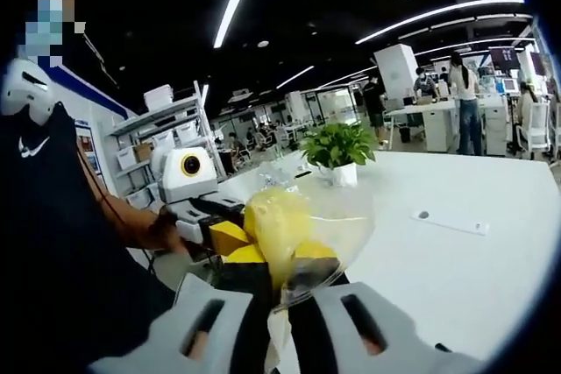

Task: Compare the silicone blocks by pressing each to a similar depth, holding the contact briefly, and releasing to observe deformation and rebound differences across the visible hardness samples.

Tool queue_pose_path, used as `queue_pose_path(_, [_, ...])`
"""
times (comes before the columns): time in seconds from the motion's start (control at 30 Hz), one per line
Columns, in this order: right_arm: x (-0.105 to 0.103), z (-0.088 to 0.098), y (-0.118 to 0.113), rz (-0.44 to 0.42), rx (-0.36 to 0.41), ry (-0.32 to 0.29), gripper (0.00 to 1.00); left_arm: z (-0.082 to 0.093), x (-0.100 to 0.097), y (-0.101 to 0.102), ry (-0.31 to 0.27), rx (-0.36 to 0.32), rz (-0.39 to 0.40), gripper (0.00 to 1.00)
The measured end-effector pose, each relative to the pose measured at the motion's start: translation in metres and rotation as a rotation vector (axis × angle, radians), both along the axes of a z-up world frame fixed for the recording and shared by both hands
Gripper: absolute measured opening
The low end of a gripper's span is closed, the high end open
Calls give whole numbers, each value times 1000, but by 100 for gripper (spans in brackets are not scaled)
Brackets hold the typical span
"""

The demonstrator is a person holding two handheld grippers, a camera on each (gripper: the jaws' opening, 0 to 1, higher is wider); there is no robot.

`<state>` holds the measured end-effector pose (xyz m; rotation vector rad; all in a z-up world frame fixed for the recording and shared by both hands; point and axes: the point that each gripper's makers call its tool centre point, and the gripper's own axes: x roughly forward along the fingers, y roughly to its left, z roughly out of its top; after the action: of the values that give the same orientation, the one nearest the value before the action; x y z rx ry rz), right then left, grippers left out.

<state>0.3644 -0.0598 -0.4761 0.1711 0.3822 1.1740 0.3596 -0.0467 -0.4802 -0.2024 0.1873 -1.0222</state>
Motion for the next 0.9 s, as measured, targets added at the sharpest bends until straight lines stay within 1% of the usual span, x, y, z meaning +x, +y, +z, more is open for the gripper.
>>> queue_pose_path(0.07, [0, 1, 0, 11, -1, -19, 0, 1, 1, 1, 8, -8, 2, 8])
queue_pose_path(0.13, [-1, 1, 1, 12, 1, -11, 0, 2, 1, 2, 15, -16, 4, 9])
queue_pose_path(0.2, [0, 2, 1, 21, 1, -31, 0, 2, 2, 3, 19, -24, 0, 10])
queue_pose_path(0.23, [0, 2, 2, 23, -2, -50, 0, 2, 3, 4, 30, -34, -3, 10])
queue_pose_path(0.3, [-2, 1, 2, 33, -19, -47, 0, 0, 2, 4, 63, -56, -35, 12])
queue_pose_path(0.33, [-2, 1, 2, 35, -20, -56, 0, 1, 2, 5, 68, -71, -35, 12])
queue_pose_path(0.37, [-4, 2, 3, 39, -17, -51, 0, 1, 1, 6, 75, -82, -39, 12])
queue_pose_path(0.43, [-5, 2, 4, 43, -22, -56, 0, 2, -1, 6, 77, -83, -41, 13])
queue_pose_path(0.47, [-5, 3, 4, 41, -22, -65, 0, 2, -1, 7, 68, -82, -35, 13])
queue_pose_path(0.5, [-5, 2, 4, 42, -20, -59, 0, 2, -1, 7, 69, -81, -36, 14])
queue_pose_path(0.53, [-6, 2, 4, 44, -18, -61, 0, 2, -1, 7, 83, -85, -36, 13])
queue_pose_path(0.63, [-6, 2, 6, 48, -13, -61, 0, 3, -2, 8, 84, -80, -34, 11])
queue_pose_path(0.77, [-7, 4, 9, 57, -10, -79, 0, 4, -2, 11, 80, -77, -35, 9])
queue_pose_path(0.9, [-6, 4, 12, 68, -8, -98, 0, 4, -2, 14, 99, -81, -42, 7])
